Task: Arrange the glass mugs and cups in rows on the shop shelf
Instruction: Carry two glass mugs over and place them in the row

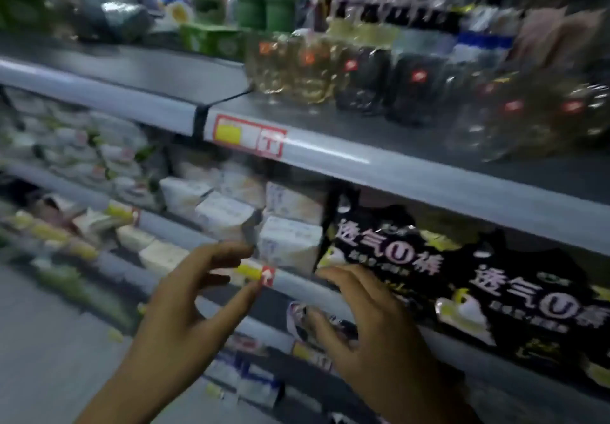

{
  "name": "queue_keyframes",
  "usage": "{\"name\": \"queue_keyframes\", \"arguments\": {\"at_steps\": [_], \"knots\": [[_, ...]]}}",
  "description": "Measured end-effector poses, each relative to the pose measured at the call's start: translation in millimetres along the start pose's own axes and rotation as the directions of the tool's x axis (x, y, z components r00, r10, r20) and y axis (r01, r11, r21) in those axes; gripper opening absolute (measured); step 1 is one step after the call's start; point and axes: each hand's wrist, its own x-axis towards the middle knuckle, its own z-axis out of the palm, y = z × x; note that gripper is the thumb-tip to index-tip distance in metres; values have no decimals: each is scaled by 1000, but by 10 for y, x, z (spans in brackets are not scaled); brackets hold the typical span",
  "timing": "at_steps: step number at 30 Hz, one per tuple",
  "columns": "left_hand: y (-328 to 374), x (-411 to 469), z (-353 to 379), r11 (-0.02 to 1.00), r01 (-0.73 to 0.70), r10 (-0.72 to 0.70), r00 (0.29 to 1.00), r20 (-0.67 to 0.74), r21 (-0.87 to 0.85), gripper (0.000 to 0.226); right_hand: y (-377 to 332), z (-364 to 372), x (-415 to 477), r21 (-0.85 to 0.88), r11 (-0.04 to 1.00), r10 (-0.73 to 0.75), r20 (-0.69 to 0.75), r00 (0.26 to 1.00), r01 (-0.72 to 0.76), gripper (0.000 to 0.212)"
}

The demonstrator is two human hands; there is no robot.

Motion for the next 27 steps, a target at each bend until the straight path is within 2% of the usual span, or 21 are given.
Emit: {"name": "queue_keyframes", "arguments": {"at_steps": [2, 5, 8, 12, 16, 22, 27], "knots": [[-361, -291, -113, 992, 122, -119, 989, -87, 36, 41, 6, 490, -53, 58, 996, 59, 150, 987, -69, 49], [-813, -689, -340, 958, 250, -217, 953, -213, 141, 42, -112, 1135, -107, 119, 987, 75, 281, 957, -112, 49], [-1221, -1038, -607, 898, 374, -313, 913, -262, 232, 41, -389, 1733, -57, 121, 988, 39, 419, 907, -99, 55], [-1775, -1384, -1172, 813, 535, -430, 819, -380, 231, 47, -956, 2500, 162, 154, 987, -48, 522, 851, -38, 55], [-2366, -1569, -1986, 754, 615, -467, 749, -470, 230, 48, -1806, 3252, 423, 183, 982, -131, 534, 835, 37, 61], [-3089, -1564, -3379, 752, 629, -464, 719, -518, 198, 49, -3186, 4148, 948, 237, 962, -243, 516, 821, 136, 52], [-3687, -1342, -4277, 740, 653, -494, 691, -527, 161, 49, -4015, 4865, 1434, 241, 951, -299, 566, 768, 192, 54]]}}
